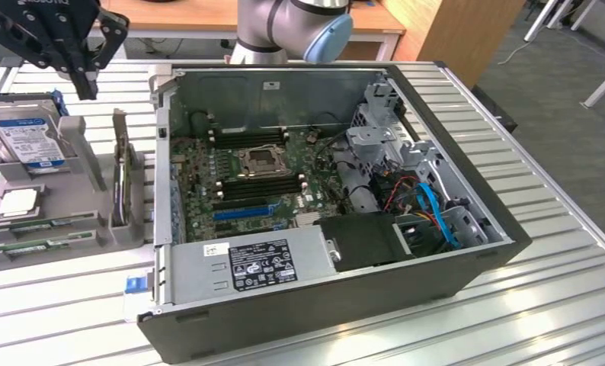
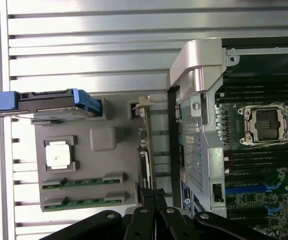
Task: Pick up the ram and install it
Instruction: 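Reach for the ram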
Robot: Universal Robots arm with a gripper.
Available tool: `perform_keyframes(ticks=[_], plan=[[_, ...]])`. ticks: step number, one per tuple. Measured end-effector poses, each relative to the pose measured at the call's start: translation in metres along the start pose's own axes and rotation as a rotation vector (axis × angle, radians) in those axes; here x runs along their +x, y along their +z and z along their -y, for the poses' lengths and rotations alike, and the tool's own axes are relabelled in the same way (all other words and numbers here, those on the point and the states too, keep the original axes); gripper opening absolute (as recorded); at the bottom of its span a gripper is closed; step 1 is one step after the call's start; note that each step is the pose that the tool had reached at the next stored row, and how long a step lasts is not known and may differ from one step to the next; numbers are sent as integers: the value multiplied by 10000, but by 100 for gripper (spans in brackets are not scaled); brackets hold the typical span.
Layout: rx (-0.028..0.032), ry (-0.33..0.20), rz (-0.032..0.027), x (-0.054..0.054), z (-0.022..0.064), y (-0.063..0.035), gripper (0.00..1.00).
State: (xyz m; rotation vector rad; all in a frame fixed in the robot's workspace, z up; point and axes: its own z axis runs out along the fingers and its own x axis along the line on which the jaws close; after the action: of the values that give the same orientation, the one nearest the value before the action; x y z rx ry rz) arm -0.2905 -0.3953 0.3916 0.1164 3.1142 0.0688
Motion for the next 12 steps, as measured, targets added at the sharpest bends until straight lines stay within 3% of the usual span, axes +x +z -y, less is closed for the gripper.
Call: perform_keyframes(ticks=[12], plan=[[0,1,-2,282,13,-2,14]])
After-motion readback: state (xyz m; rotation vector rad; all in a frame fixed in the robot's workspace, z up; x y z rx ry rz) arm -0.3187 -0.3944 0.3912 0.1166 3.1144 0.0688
